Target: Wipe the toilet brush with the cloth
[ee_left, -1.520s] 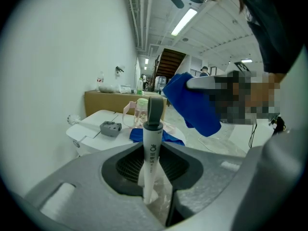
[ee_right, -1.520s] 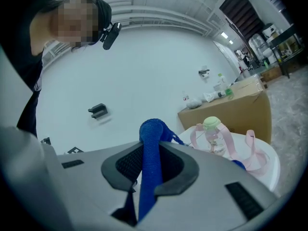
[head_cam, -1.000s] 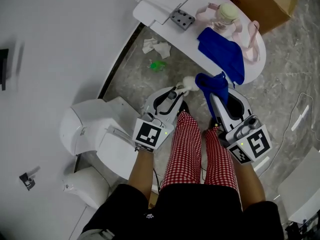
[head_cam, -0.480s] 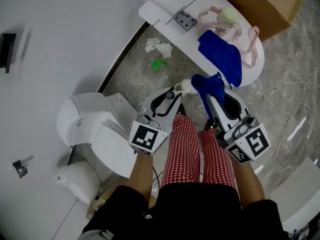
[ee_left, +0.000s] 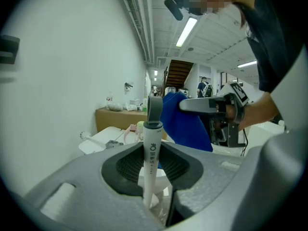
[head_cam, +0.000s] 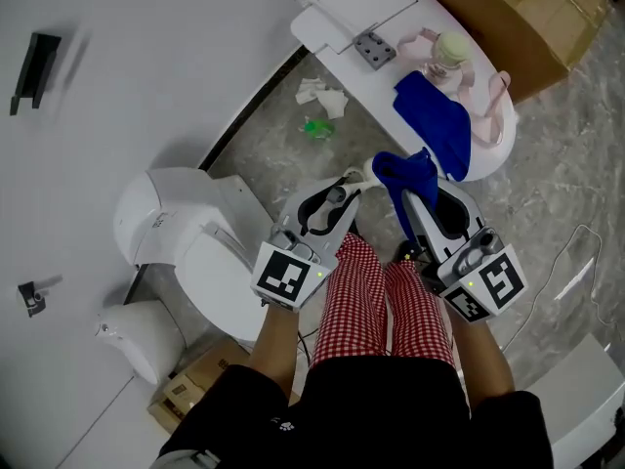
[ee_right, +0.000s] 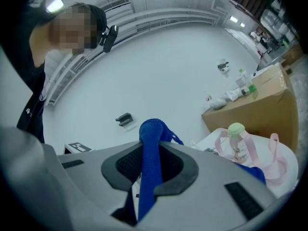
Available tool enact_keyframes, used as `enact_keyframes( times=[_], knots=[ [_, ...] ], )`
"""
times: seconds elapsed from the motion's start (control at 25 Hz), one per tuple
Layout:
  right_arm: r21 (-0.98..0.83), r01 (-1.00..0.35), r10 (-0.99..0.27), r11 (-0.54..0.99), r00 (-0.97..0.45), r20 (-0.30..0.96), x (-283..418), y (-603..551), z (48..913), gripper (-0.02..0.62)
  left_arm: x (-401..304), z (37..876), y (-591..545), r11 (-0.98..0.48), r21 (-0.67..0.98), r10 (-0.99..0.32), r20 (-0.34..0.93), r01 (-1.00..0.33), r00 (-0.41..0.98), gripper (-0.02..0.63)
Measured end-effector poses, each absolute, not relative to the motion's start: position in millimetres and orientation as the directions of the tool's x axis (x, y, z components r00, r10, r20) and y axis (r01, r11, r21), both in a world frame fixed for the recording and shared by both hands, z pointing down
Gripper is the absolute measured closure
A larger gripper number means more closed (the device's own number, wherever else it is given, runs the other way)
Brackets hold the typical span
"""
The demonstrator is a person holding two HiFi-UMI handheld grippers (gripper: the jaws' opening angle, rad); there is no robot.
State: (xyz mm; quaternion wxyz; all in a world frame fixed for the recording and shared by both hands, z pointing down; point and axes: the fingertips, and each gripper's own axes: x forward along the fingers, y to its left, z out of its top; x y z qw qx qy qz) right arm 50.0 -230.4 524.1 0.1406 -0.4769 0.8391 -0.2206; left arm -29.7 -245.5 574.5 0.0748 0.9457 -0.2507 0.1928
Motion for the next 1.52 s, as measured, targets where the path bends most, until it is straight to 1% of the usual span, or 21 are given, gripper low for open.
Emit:
enact_keyframes(
  times=[0.16,0.48,0.72,1.16,1.52],
  knots=[
    [-0.516,-0.717,-0.857,0.468,-0.511,-0.067,50,-228,511,0.531,-33,562,-242,-0.874,0.002,-0.441,0.420,-0.487,0.793,0.505],
    [-0.507,-0.690,-0.833,0.516,-0.543,-0.108,53,-221,489,0.531,-26,533,-231,-0.859,-0.018,-0.475,0.400,-0.512,0.783,0.505],
    [-0.488,-0.678,-0.817,0.549,-0.558,-0.144,46,-216,464,0.531,-27,501,-226,-0.853,-0.016,-0.492,0.360,-0.522,0.793,0.505],
    [-0.473,-0.647,-0.786,0.598,-0.589,-0.187,31,-200,424,0.531,-29,451,-216,-0.848,-0.077,-0.520,0.309,-0.524,0.796,0.505],
    [-0.441,-0.636,-0.764,0.634,-0.603,-0.228,33,-199,389,0.531,-36,416,-210,-0.837,-0.087,-0.541,0.267,-0.539,0.797,0.504]
  ],
)
